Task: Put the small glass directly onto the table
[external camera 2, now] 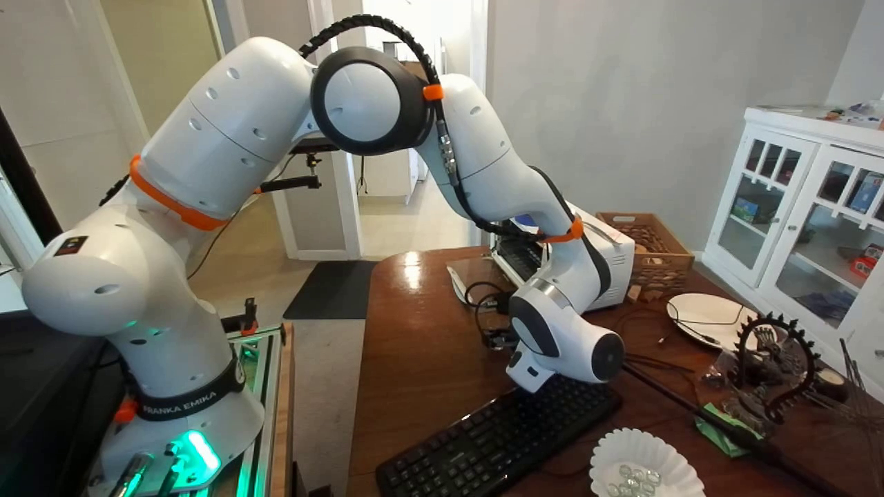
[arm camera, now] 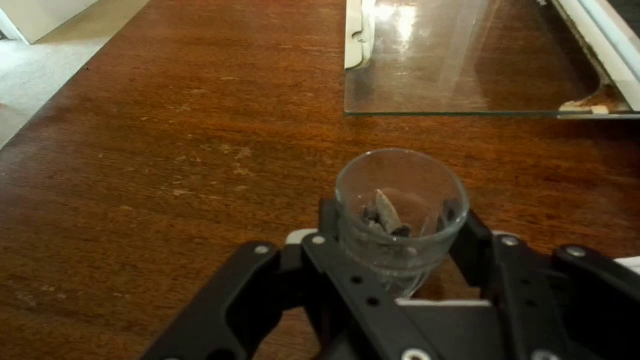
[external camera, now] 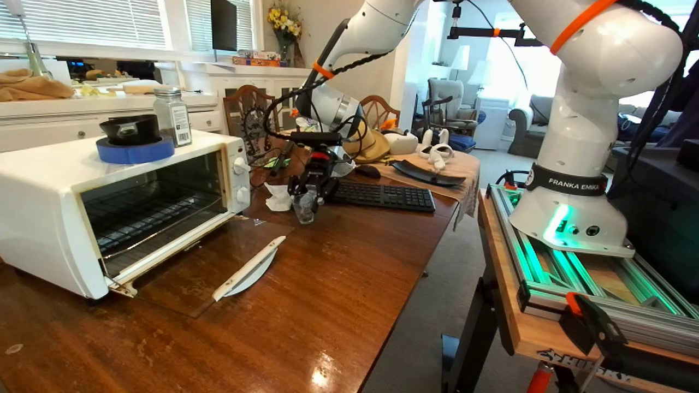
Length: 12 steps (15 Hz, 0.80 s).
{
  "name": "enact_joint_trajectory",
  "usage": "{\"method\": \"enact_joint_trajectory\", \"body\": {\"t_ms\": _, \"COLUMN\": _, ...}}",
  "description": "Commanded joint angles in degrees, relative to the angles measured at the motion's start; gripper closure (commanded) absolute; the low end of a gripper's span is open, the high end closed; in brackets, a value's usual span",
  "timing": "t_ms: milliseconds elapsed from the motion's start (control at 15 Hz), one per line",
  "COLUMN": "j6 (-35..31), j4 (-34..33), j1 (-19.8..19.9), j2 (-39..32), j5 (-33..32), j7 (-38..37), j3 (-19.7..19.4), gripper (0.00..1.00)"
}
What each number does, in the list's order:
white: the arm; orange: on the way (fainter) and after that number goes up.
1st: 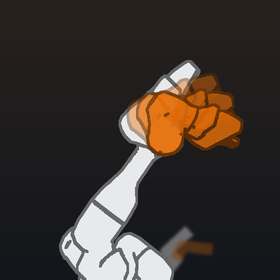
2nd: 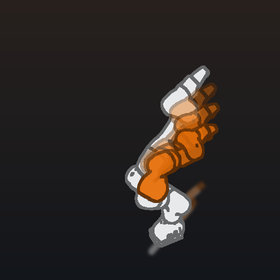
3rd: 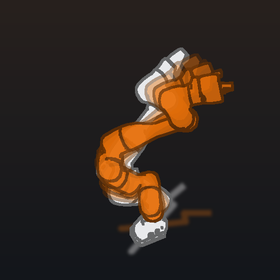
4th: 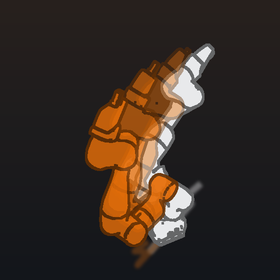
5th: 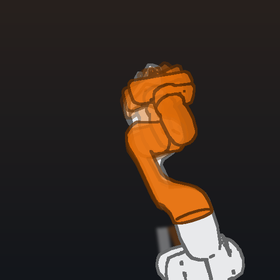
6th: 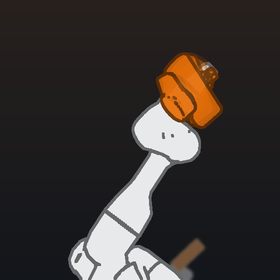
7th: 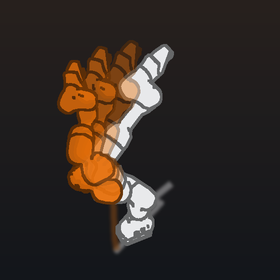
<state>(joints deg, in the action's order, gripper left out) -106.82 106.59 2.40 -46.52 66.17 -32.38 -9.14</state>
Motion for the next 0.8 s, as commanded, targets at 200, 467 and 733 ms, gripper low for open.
{"method": "enact_joint_trajectory", "body": {"t_ms": 200, "j6": -1.29, "j4": 1.90, "j1": 0.96, "j2": 0.97, "j5": 1.04, "j7": 4.24, "j3": 1.47, "gripper": 0.69}}
{"method": "enact_joint_trajectory", "body": {"t_ms": 467, "j6": -1.15, "j4": 1.90, "j1": 1.19, "j2": 0.96, "j5": 1.30, "j7": 5.48, "j3": 1.63, "gripper": 0.69}}
{"method": "enact_joint_trajectory", "body": {"t_ms": 733, "j6": -0.97, "j4": 1.90, "j1": 1.90, "j2": 0.78, "j5": 2.42, "j7": 7.89, "j3": 2.27, "gripper": 0.69}}
